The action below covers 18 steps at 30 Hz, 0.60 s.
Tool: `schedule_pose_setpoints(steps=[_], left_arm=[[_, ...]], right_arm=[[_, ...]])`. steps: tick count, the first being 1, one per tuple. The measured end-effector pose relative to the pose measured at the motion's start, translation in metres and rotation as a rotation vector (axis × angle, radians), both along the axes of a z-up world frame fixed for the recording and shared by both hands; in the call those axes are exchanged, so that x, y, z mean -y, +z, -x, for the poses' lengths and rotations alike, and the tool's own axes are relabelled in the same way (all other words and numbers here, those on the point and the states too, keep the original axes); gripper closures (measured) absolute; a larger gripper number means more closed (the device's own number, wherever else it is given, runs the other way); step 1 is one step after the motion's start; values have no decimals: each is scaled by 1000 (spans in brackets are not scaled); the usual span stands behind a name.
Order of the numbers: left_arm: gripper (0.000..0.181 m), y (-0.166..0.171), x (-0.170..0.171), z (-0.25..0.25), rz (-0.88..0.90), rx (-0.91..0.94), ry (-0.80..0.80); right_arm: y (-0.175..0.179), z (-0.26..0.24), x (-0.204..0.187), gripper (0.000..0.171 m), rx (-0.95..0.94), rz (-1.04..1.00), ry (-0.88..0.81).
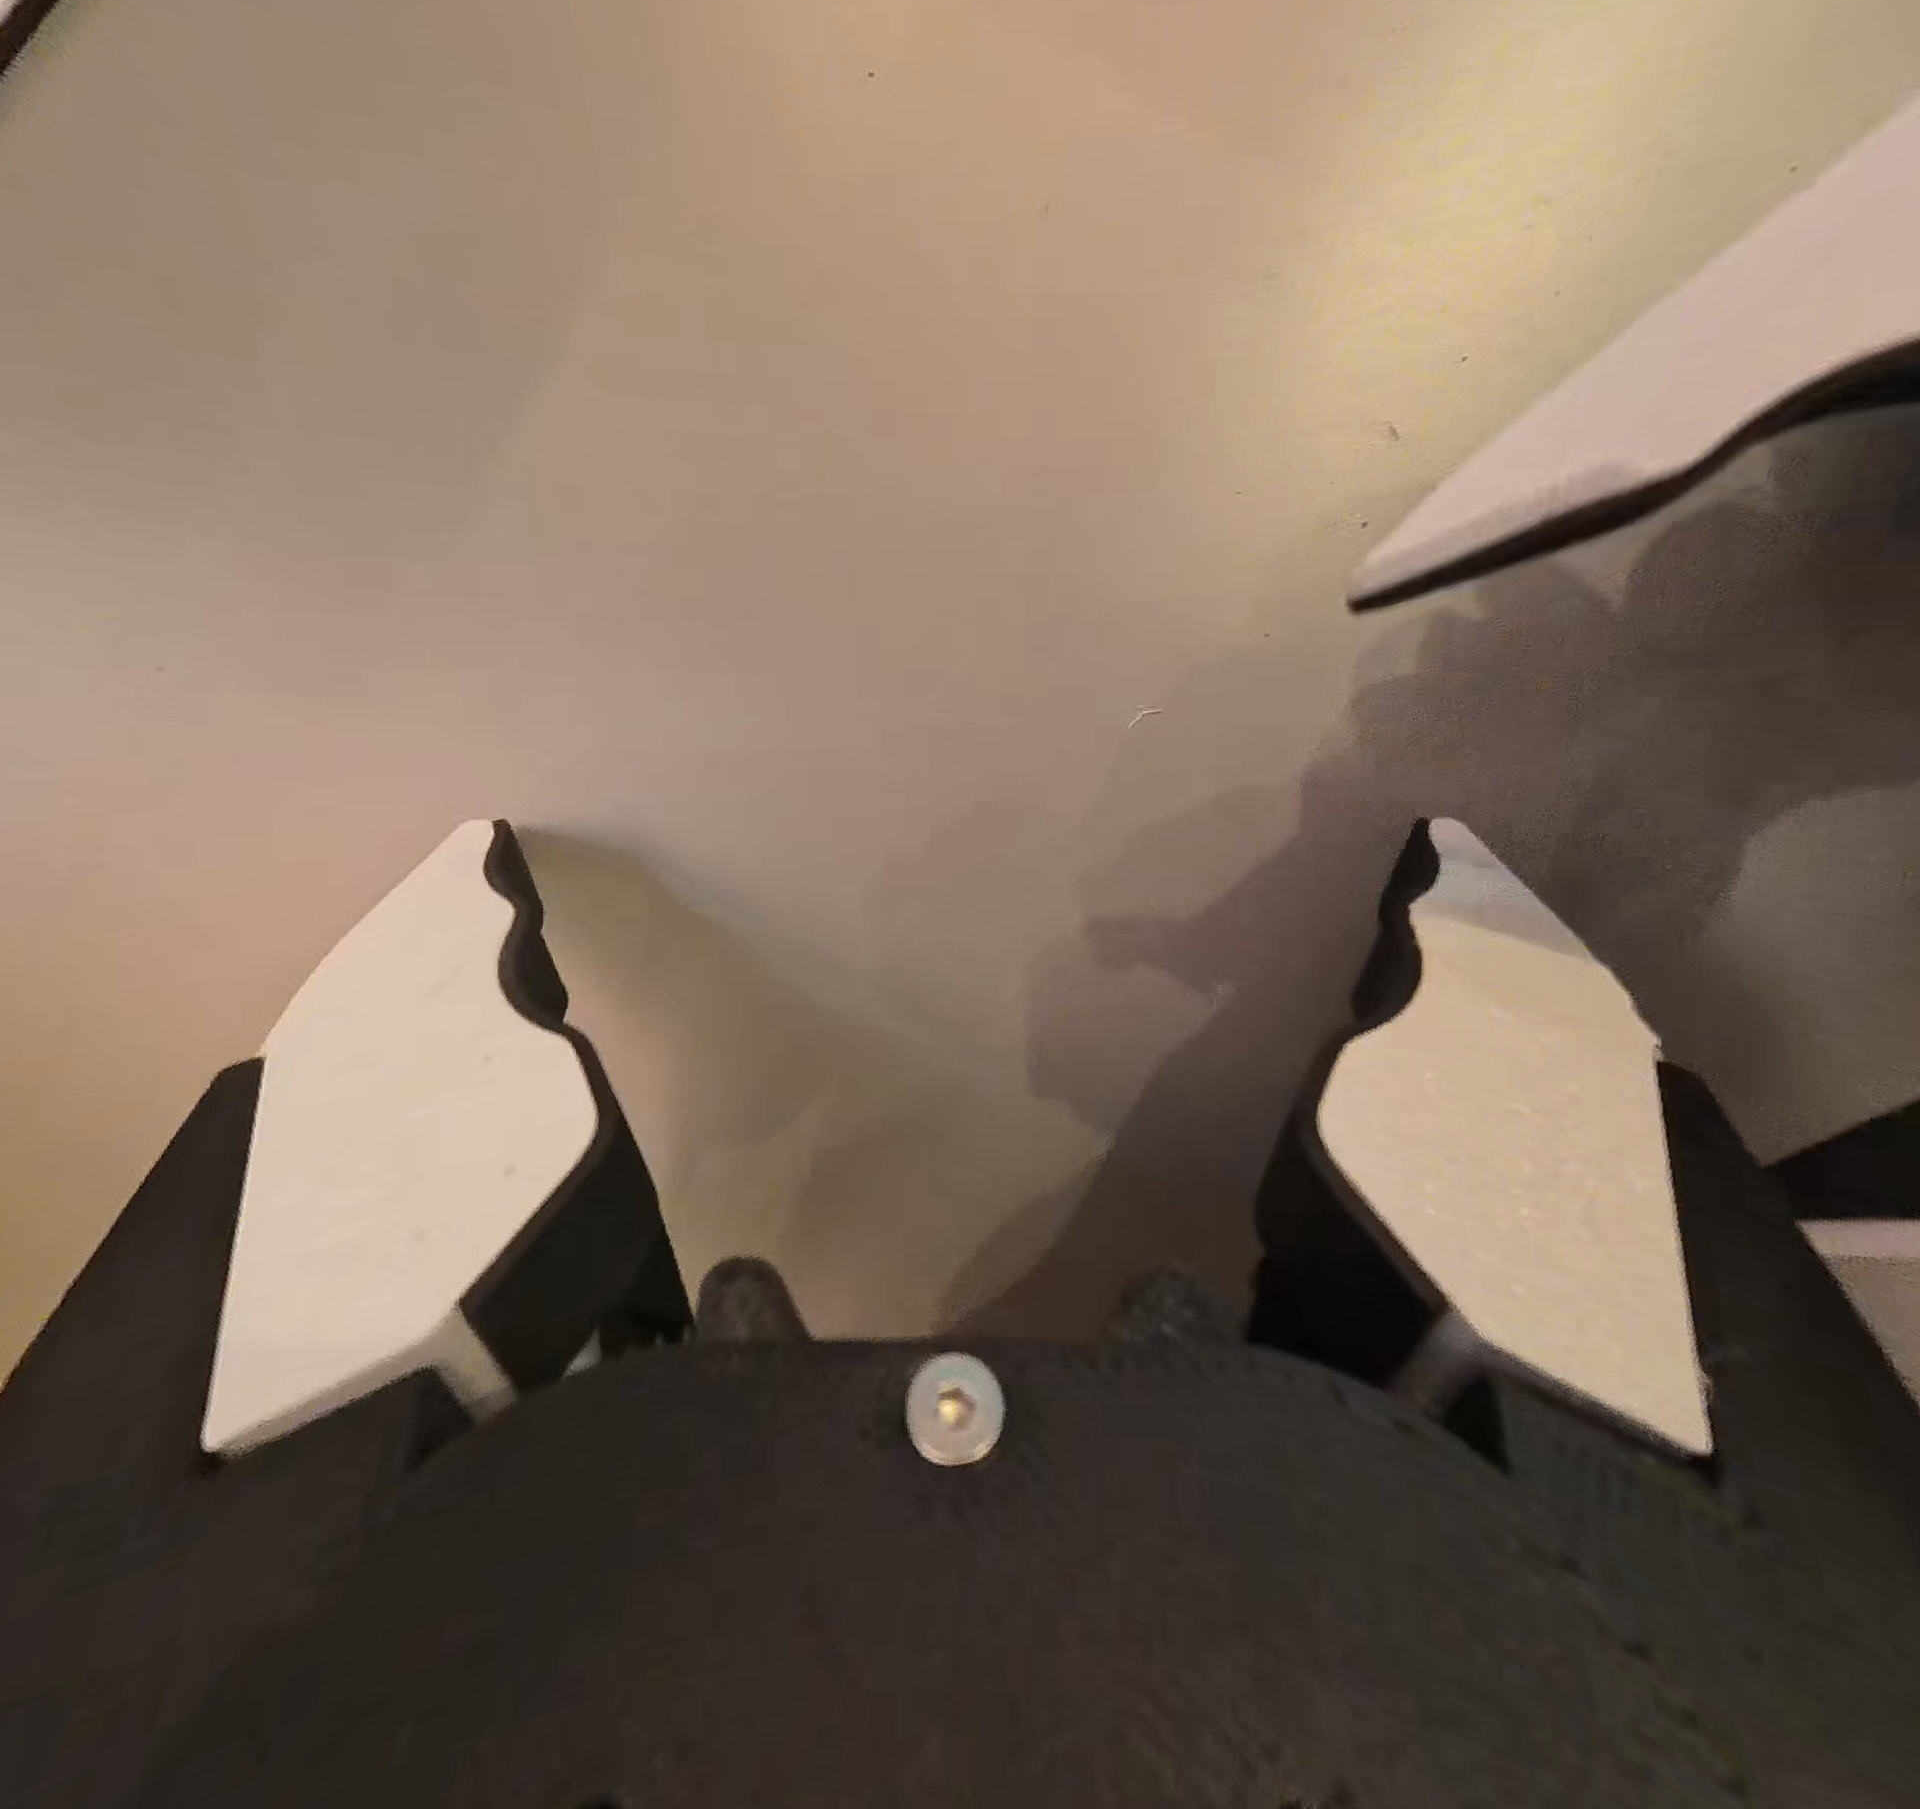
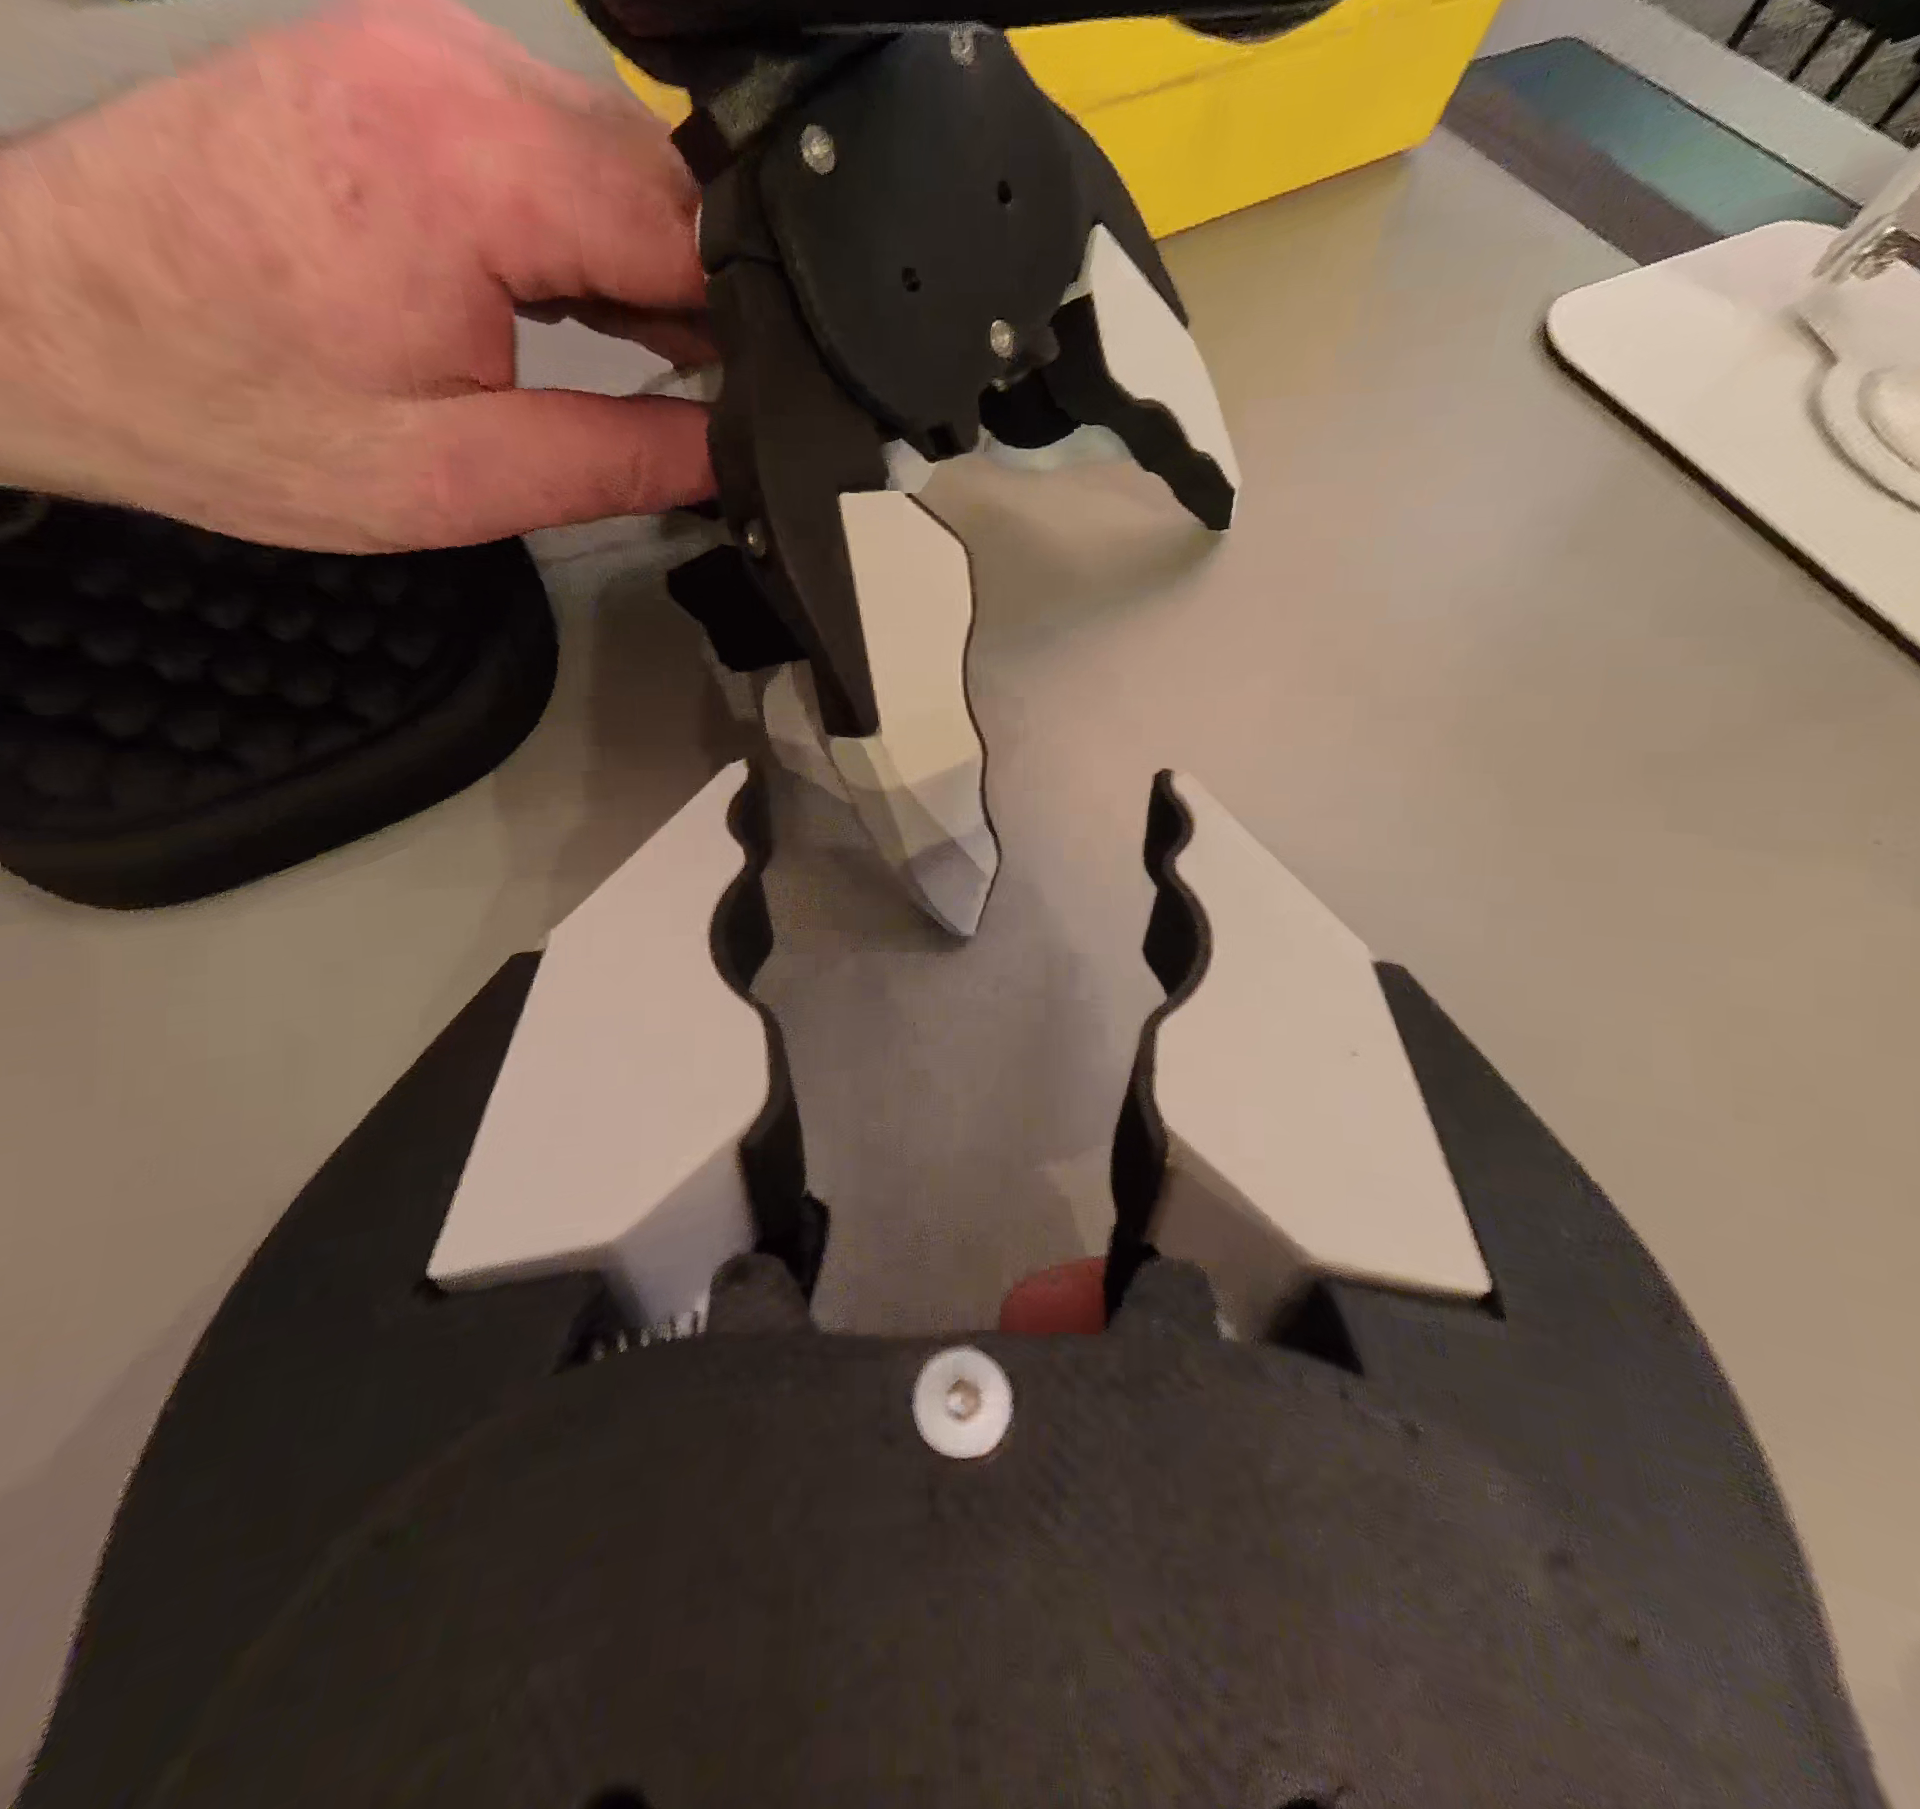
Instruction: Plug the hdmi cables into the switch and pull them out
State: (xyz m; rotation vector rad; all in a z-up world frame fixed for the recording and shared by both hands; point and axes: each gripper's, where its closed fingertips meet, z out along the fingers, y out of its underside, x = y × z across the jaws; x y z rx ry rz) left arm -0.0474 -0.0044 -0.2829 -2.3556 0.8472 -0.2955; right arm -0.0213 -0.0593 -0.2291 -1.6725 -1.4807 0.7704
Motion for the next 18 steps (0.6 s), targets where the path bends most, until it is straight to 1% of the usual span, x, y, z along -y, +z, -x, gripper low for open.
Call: schedule_pose_setpoints(steps=[6,8,13,14,15,18], left_arm=[[35,0,0,-1,0,-2,2],[35,0,0,-1,0,-2,2],[35,0,0,0,0,-2,2],[35,0,0,0,0,-2,2],[35,0,0,0,0,-2,2],[35,0,0,0,0,-2,2]], right_arm=[[0,-5,-10,60,0,14,-63],[1,-4,-9,50,-9,26,-61],[15,3,5,45,-59,18,13],[13,1,7,50,-30,-5,29],[10,-1,7,49,-11,-36,32],[7,-10,8,49,-26,17,33]])
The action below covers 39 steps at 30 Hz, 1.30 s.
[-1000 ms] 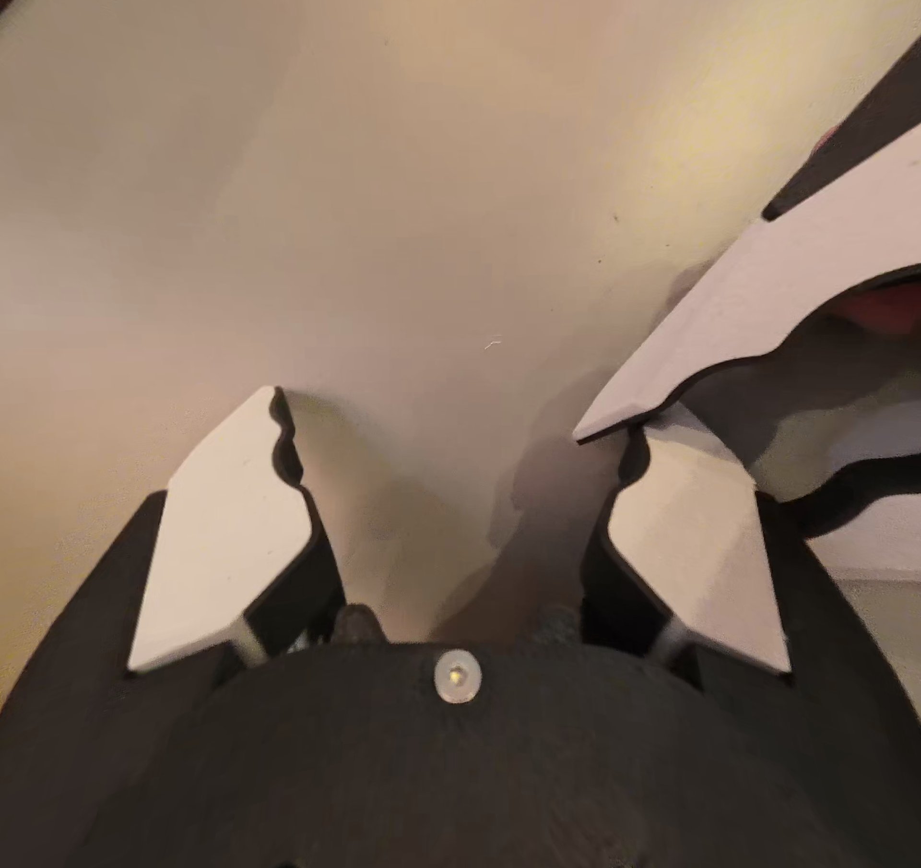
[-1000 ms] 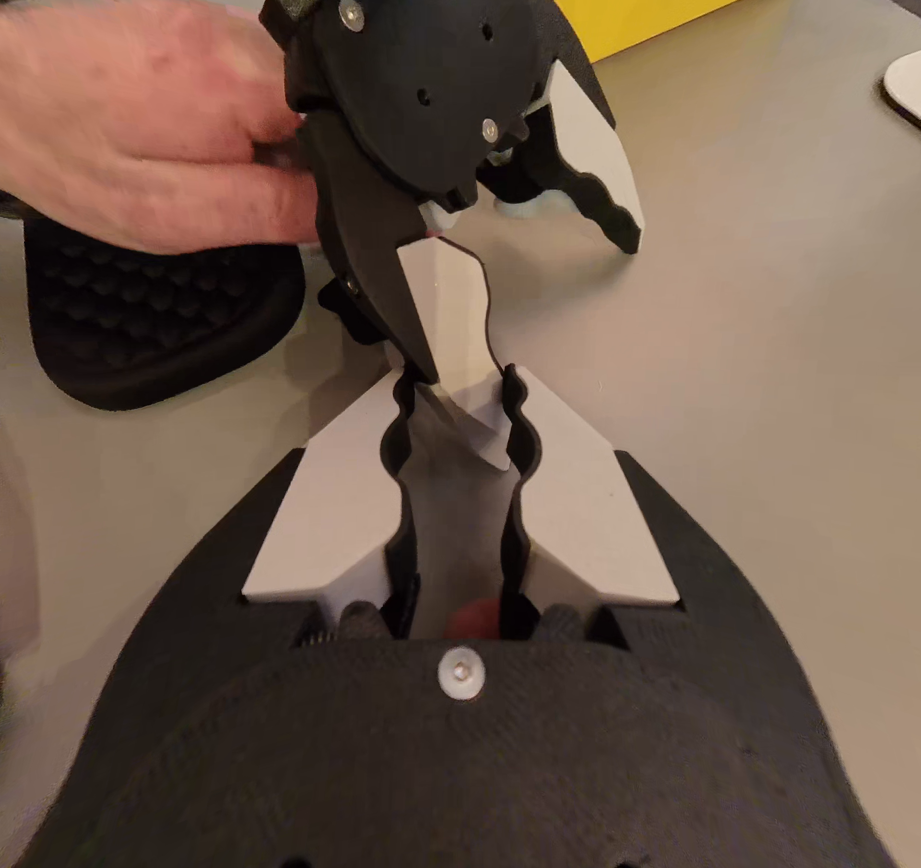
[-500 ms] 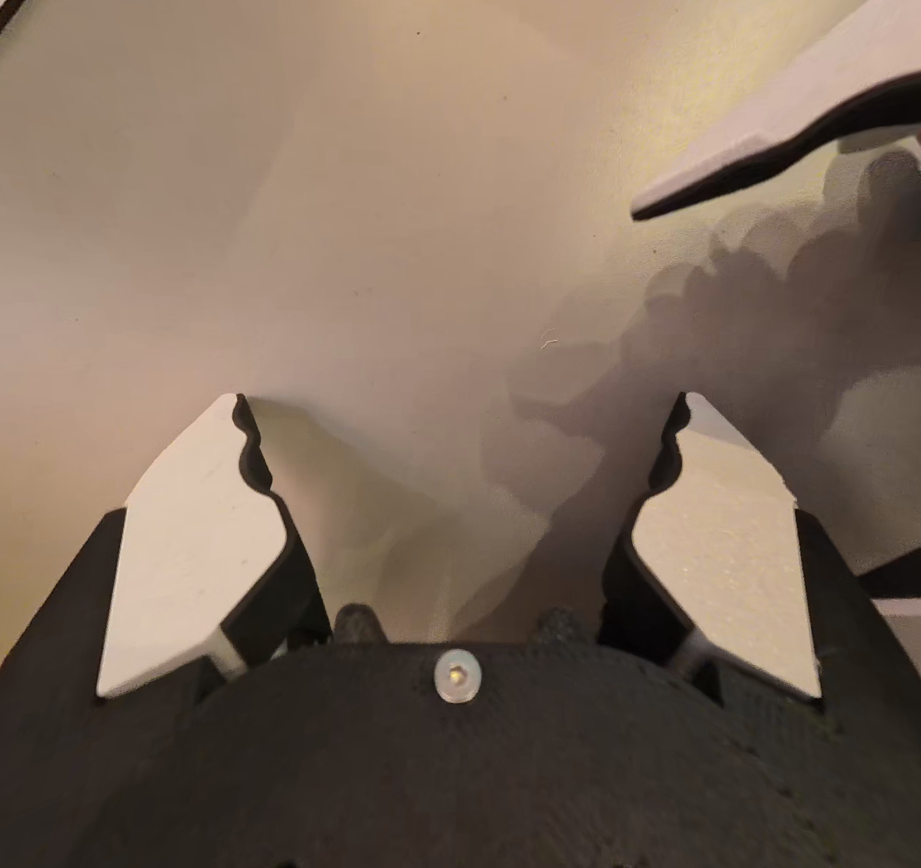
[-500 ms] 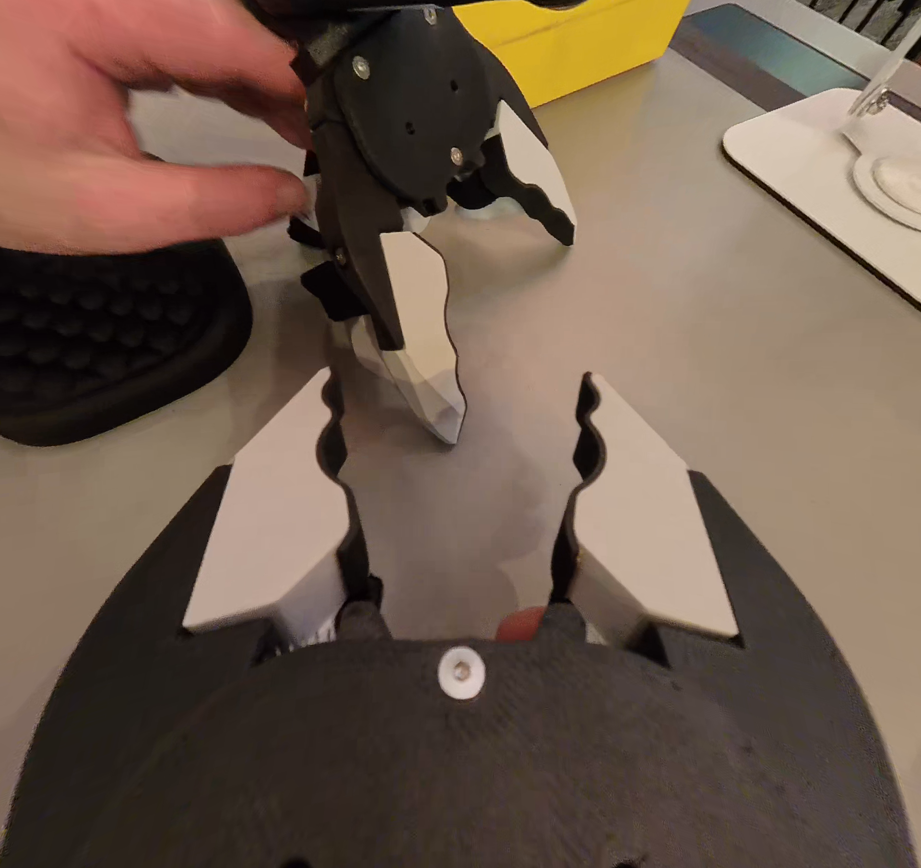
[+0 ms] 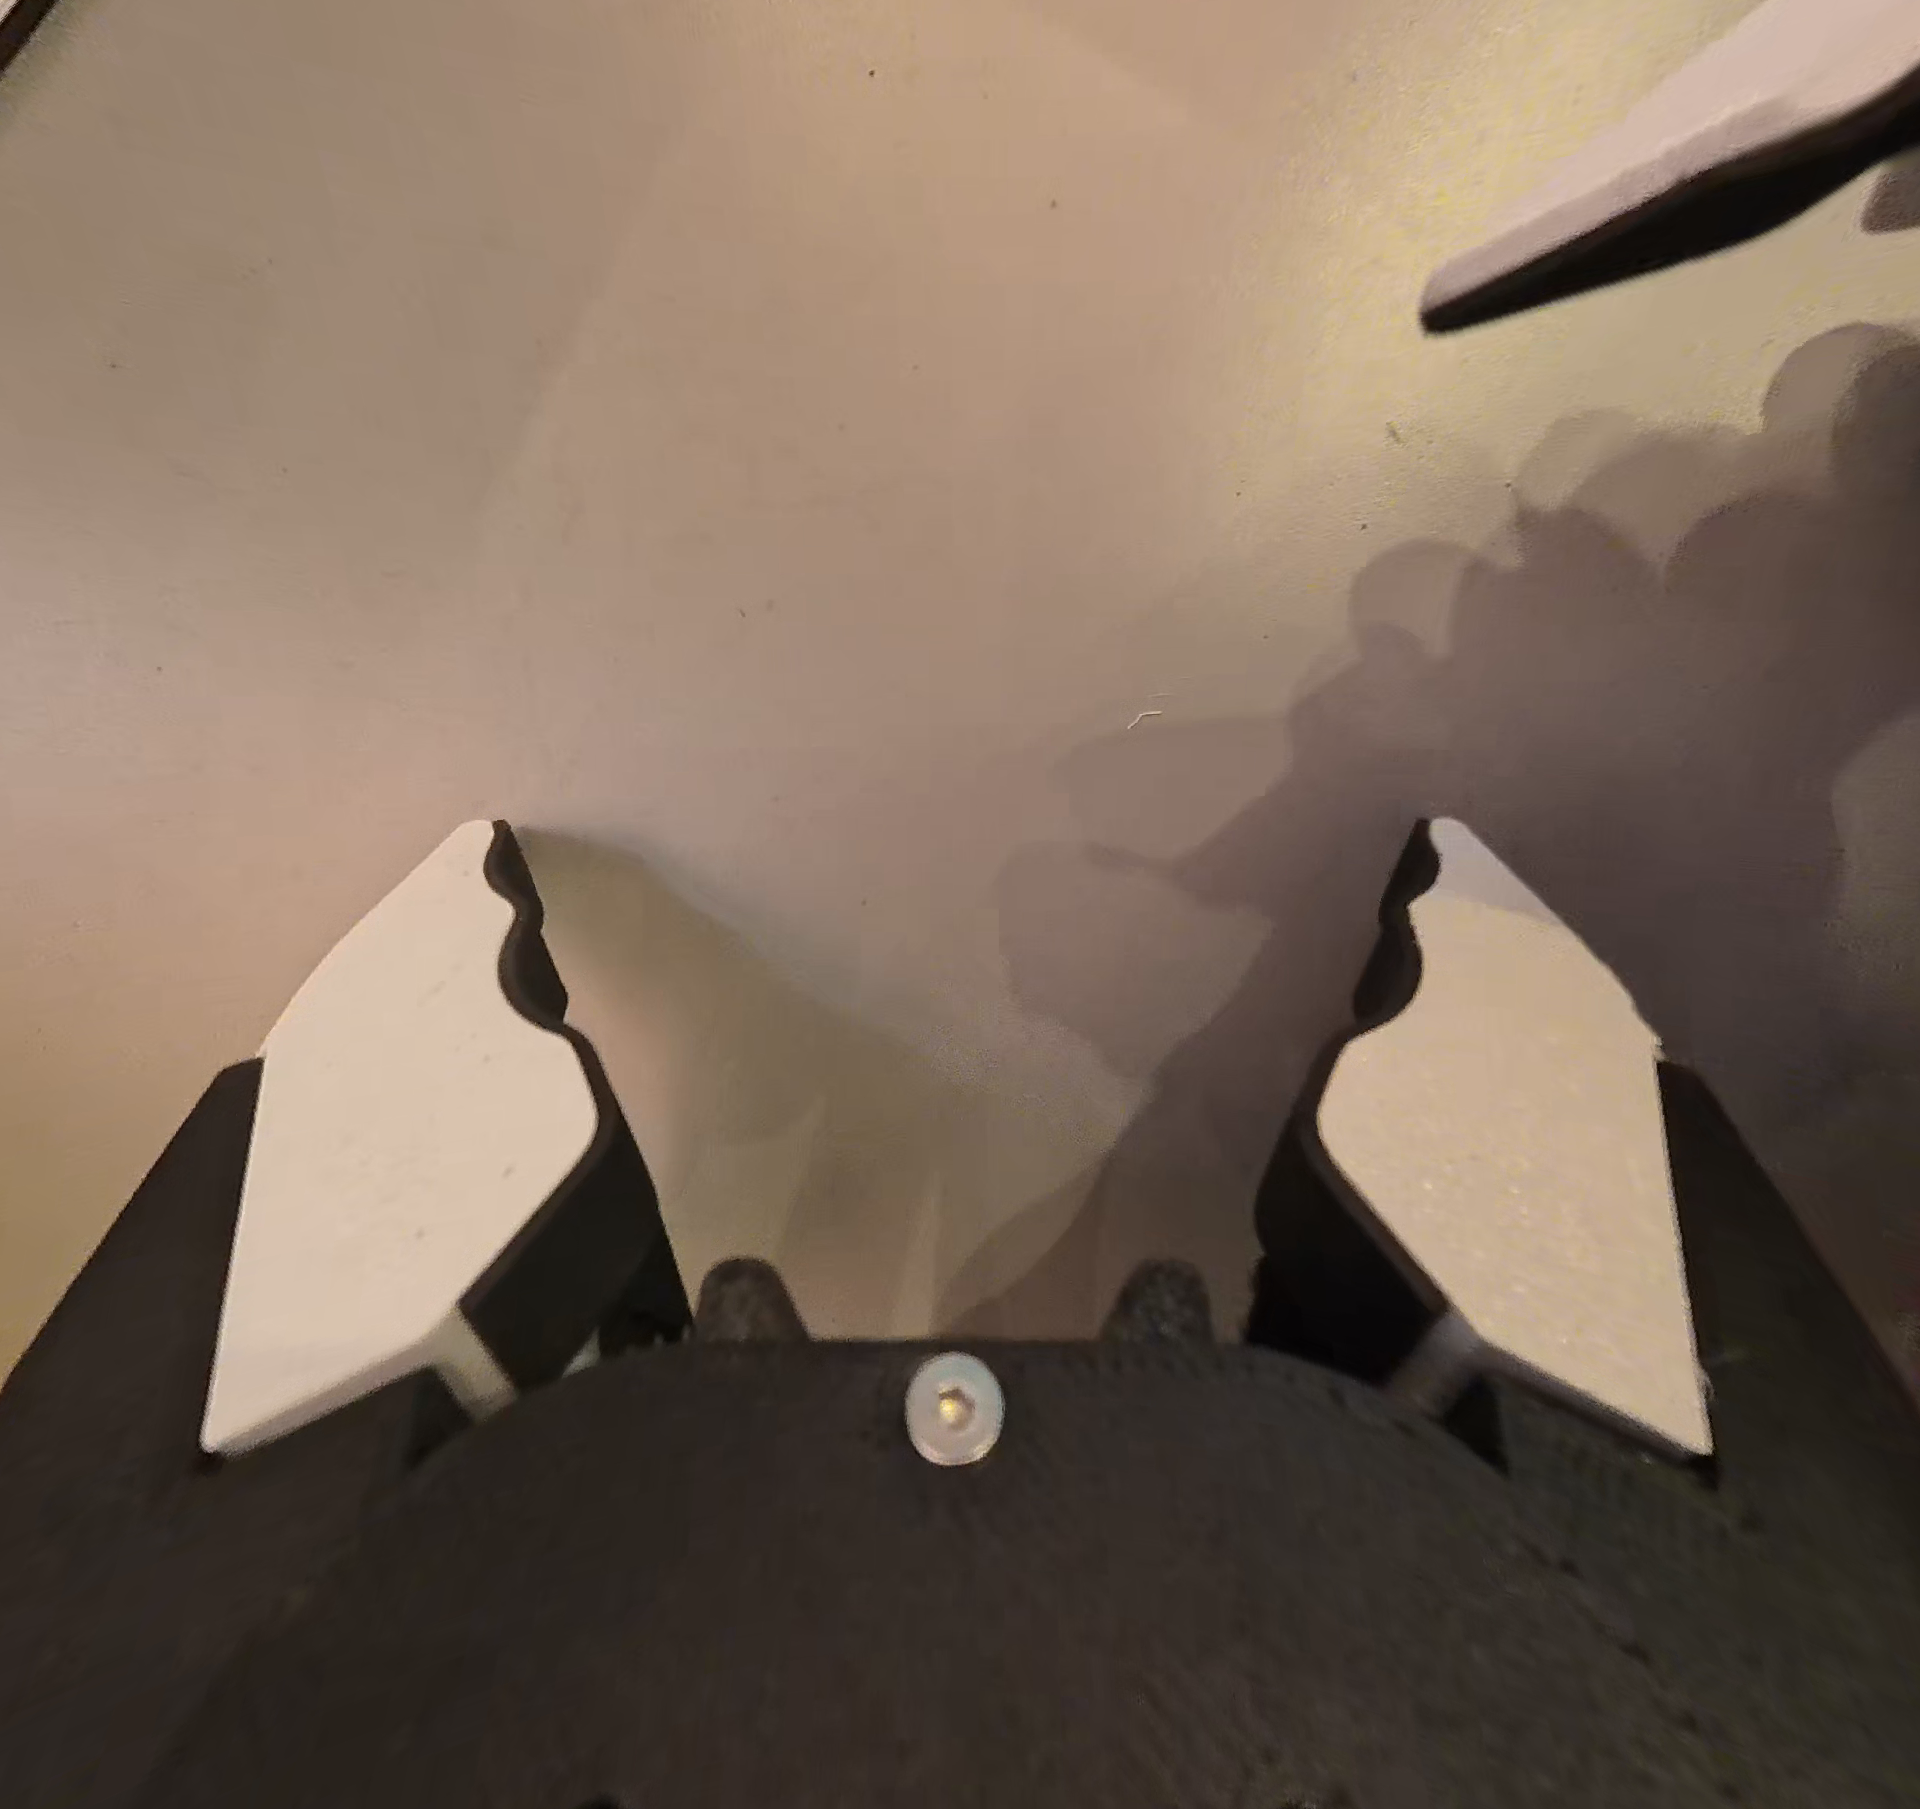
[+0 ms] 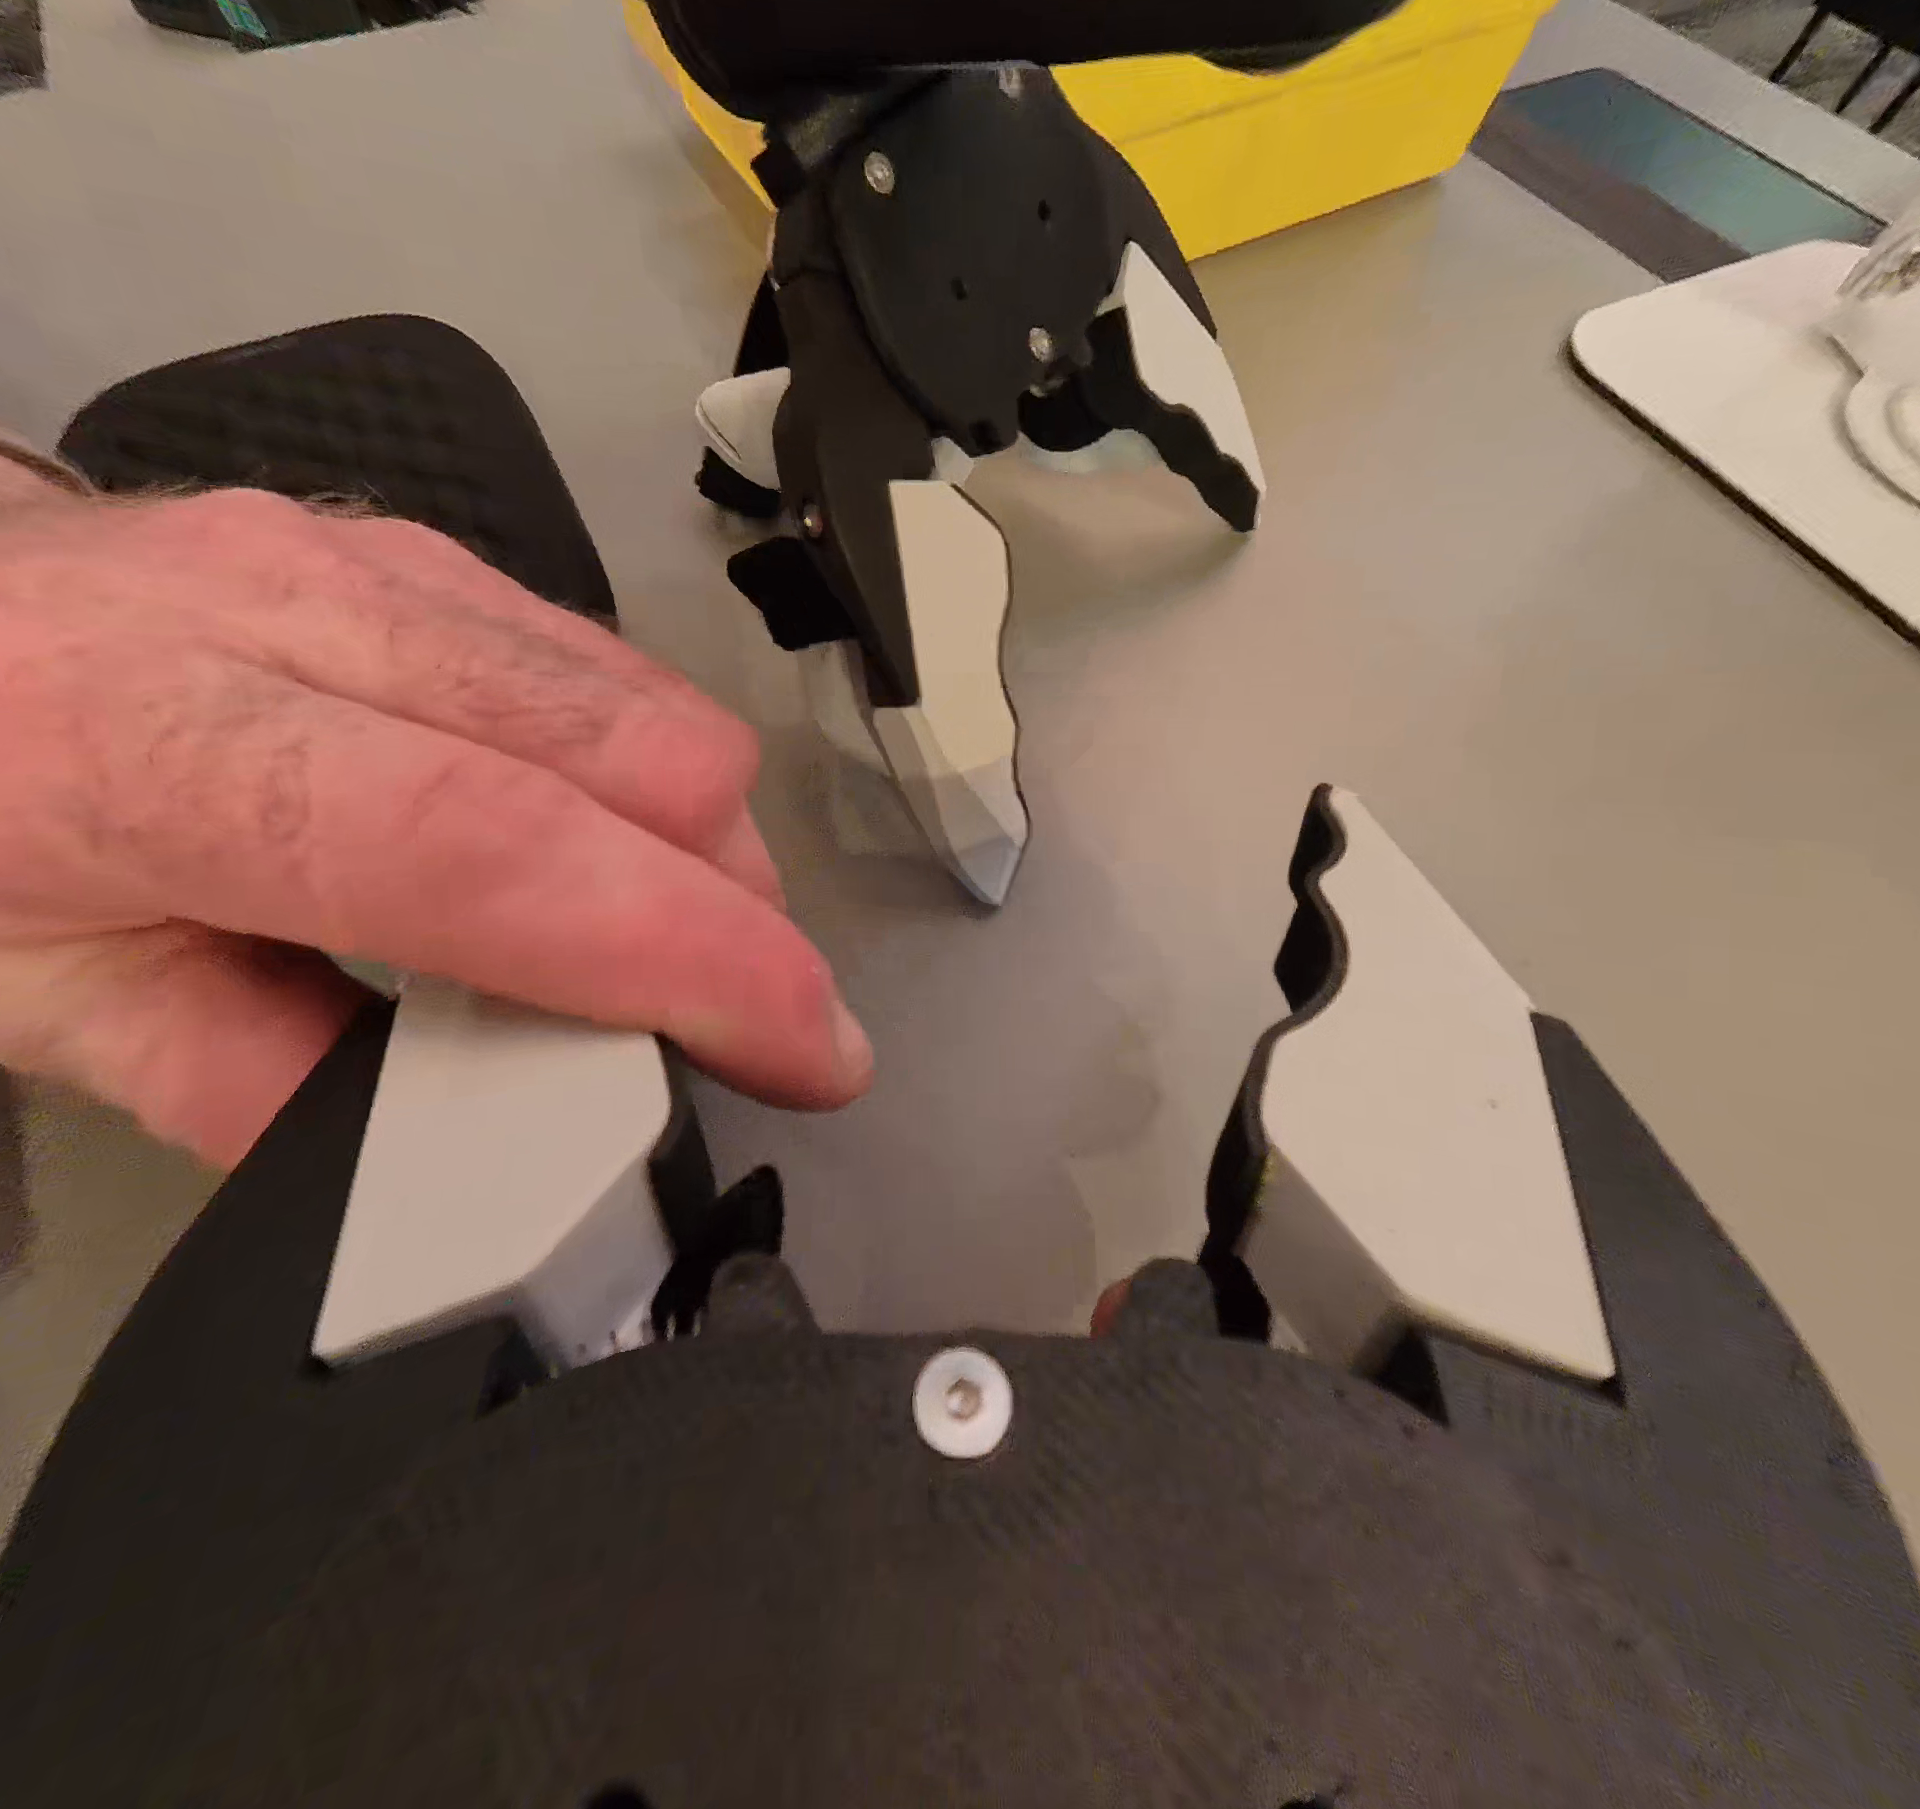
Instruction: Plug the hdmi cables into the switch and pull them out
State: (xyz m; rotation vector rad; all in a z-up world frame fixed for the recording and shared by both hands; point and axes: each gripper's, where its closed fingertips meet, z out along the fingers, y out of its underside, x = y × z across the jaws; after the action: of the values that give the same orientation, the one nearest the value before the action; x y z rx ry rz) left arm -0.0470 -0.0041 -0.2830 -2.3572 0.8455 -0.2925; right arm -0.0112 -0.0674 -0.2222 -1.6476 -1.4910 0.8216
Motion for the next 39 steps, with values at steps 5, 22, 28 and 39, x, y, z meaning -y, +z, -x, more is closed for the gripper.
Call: schedule_pose_setpoints(steps=[5,22,28,39], left_arm=[[35,0,0,0,0,0,0],[35,0,0,0,0,0,0],[35,0,0,0,0,0,0],[35,0,0,0,0,0,0]], right_arm=[[-1,-14,-15,43,34,-40,-81],[-44,-82,-43,12,239,39,-355],[-53,-74,-44,13,264,169,-289],[-54,-69,-68,47,227,100,-357]])
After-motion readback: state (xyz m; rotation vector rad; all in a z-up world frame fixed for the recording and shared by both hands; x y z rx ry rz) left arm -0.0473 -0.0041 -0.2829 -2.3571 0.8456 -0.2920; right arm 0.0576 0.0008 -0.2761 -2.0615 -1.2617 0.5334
